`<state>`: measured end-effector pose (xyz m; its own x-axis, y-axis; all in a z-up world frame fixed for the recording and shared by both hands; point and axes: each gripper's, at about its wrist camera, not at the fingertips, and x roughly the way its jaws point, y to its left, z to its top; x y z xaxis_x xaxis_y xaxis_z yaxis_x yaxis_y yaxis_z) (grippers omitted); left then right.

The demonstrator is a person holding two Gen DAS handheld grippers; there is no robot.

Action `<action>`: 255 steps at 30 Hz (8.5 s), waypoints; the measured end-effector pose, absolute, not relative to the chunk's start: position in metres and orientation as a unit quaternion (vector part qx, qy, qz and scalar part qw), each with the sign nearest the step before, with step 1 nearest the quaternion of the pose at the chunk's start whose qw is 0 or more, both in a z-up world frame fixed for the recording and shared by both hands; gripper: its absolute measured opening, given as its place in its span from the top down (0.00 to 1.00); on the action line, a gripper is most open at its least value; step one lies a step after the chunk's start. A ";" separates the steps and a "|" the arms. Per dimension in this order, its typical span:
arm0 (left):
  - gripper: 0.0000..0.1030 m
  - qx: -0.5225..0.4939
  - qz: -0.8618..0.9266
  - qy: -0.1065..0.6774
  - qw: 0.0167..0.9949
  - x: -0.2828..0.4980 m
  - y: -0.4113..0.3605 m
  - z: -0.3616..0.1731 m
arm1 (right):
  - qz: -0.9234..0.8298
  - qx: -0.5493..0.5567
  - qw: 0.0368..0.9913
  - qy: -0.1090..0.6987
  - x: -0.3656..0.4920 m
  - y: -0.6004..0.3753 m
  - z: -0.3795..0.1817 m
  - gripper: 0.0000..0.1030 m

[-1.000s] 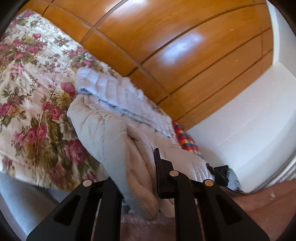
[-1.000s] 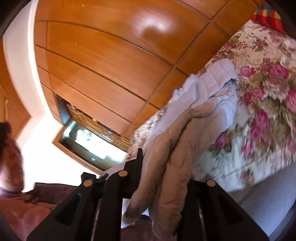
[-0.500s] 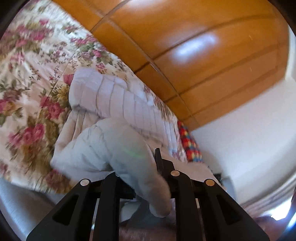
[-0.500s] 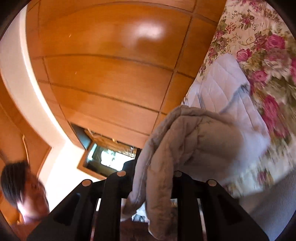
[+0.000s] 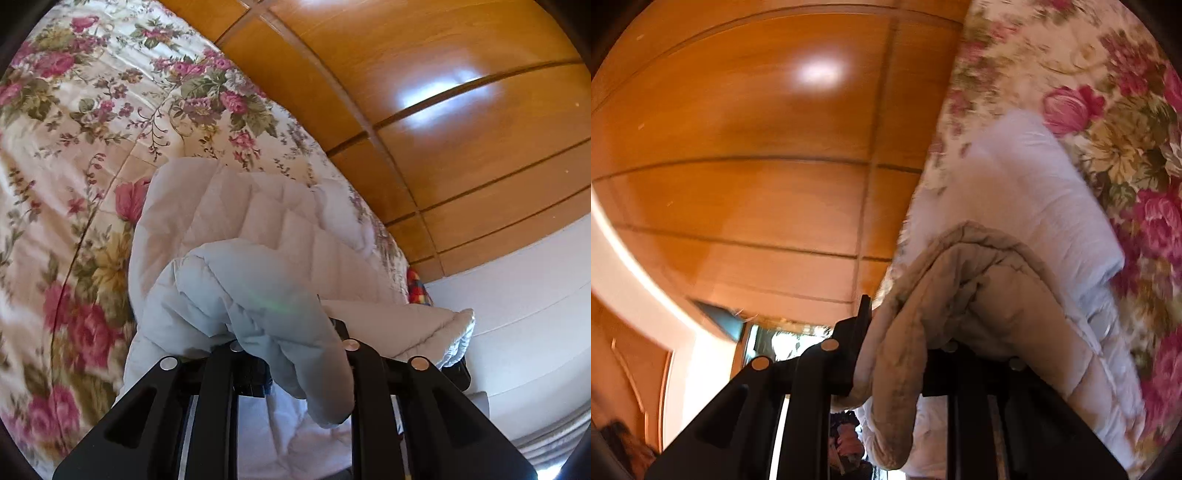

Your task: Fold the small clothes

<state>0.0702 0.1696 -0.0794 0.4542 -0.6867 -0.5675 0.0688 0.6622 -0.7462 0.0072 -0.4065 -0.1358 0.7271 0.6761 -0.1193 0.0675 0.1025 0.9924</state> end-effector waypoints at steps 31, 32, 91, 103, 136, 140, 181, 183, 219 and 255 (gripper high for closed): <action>0.25 -0.204 -0.112 0.399 0.887 0.062 0.166 -0.078 | 0.095 0.433 0.852 0.278 -0.003 -0.406 -0.061 0.20; 0.25 -0.181 -0.111 0.395 0.894 0.059 0.161 -0.078 | 0.086 0.396 0.865 0.296 0.001 -0.398 -0.057 0.24; 1.00 -0.011 0.068 0.394 0.917 0.179 0.108 -0.125 | -0.078 0.085 0.913 0.392 0.146 -0.347 -0.132 1.00; 0.99 -0.009 0.038 0.393 0.919 0.157 0.105 -0.090 | -0.077 0.086 0.923 0.368 0.127 -0.345 -0.097 0.53; 0.50 0.004 -0.051 0.385 0.921 0.191 -0.004 -0.118 | 0.065 0.088 0.923 0.369 0.182 -0.259 -0.136 0.36; 0.50 -0.001 -0.057 0.382 0.922 0.188 -0.003 -0.119 | 0.062 0.081 0.923 0.372 0.181 -0.257 -0.134 0.36; 0.55 0.072 -0.190 0.329 0.922 -0.023 -0.071 -0.090 | 0.028 0.445 0.845 0.295 -0.100 -0.342 -0.167 0.18; 0.55 0.061 -0.190 0.345 0.917 -0.016 -0.073 -0.095 | 0.028 0.445 0.846 0.292 -0.097 -0.339 -0.166 0.18; 0.55 0.015 -0.168 0.413 0.895 0.004 -0.072 -0.112 | 0.045 0.537 0.793 0.285 -0.034 -0.350 -0.182 0.72; 0.55 -0.015 -0.123 0.330 0.936 -0.006 -0.012 -0.072 | -0.077 0.271 0.940 0.195 -0.110 -0.342 -0.020 0.81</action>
